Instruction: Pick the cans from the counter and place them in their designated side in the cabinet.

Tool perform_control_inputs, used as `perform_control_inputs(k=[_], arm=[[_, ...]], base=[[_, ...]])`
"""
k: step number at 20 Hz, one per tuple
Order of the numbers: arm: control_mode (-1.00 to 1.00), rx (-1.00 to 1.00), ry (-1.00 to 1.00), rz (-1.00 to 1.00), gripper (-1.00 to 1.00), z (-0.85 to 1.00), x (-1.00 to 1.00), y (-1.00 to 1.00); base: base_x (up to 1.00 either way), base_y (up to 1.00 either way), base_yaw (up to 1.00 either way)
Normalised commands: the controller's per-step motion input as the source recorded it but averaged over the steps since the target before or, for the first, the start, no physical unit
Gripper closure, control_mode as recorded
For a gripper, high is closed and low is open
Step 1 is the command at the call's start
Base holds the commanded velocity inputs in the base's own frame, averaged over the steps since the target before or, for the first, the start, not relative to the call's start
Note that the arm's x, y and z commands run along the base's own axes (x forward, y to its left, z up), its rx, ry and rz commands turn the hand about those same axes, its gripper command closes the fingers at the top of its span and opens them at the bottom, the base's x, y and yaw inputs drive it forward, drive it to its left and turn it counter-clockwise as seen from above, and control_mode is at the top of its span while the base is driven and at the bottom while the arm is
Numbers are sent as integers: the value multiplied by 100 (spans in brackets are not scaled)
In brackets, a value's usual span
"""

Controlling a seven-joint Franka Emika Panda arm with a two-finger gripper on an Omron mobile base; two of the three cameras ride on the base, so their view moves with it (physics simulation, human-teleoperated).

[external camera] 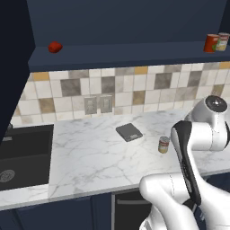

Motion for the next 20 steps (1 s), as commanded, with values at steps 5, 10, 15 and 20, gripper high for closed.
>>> perform_control_inputs(k=[5, 10, 15, 20], arm=[[-100, 7, 0, -10, -100, -12, 31, 2], [-100, 13, 5, -6, -100, -15, 35, 0], [-100, 11, 9, -5, -100, -27, 29, 0], [-100, 0, 0, -6, -100, -19, 18, 0]], base=[[0, 0, 0], [0, 0, 0], [0, 0, 0], [0, 0, 0]])
